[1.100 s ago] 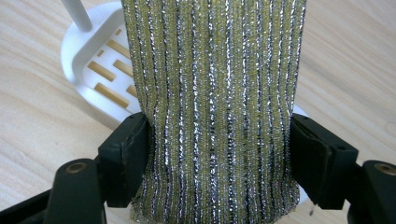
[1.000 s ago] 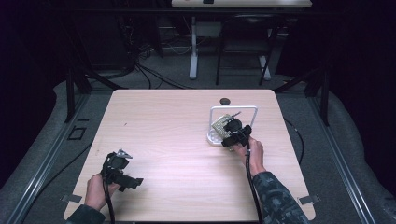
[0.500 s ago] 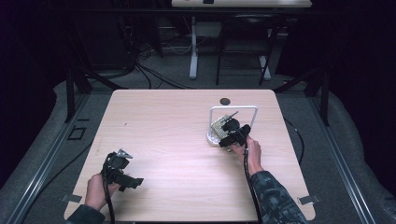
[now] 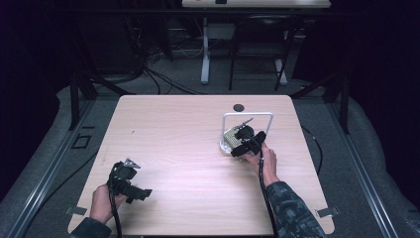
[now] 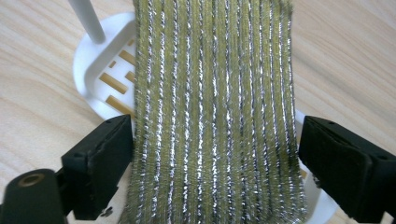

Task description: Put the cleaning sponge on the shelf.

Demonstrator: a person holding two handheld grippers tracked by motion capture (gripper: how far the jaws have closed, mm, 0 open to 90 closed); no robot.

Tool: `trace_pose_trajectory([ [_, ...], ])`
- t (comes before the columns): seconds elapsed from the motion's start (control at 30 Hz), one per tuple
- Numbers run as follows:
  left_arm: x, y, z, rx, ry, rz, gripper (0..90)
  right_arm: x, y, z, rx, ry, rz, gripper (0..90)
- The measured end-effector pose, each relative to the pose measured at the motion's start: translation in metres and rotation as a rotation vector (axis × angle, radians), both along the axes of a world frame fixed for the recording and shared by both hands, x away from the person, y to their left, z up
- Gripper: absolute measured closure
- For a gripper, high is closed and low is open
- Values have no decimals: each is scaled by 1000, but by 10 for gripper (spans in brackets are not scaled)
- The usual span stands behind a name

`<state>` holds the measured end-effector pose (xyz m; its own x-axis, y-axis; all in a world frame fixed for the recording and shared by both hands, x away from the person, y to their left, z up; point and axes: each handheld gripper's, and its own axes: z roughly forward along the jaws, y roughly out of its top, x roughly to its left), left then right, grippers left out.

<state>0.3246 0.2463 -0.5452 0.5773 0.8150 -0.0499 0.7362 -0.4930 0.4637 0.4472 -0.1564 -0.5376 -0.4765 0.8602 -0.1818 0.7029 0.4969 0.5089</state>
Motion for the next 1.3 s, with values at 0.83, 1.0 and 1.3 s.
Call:
trace_pose_trajectory([
  [0.83, 0, 0, 0, -2, 2, -4, 4, -21, 7, 25, 31, -42, 96, 0],
  [1.0, -1, 0, 0, -2, 2, -4, 5, -26, 5, 30, 50, -41, 106, 0],
  [1.3, -1, -1, 0, -3, 2, -4, 5, -45, -2, 50, 92, -61, 143, 0],
])
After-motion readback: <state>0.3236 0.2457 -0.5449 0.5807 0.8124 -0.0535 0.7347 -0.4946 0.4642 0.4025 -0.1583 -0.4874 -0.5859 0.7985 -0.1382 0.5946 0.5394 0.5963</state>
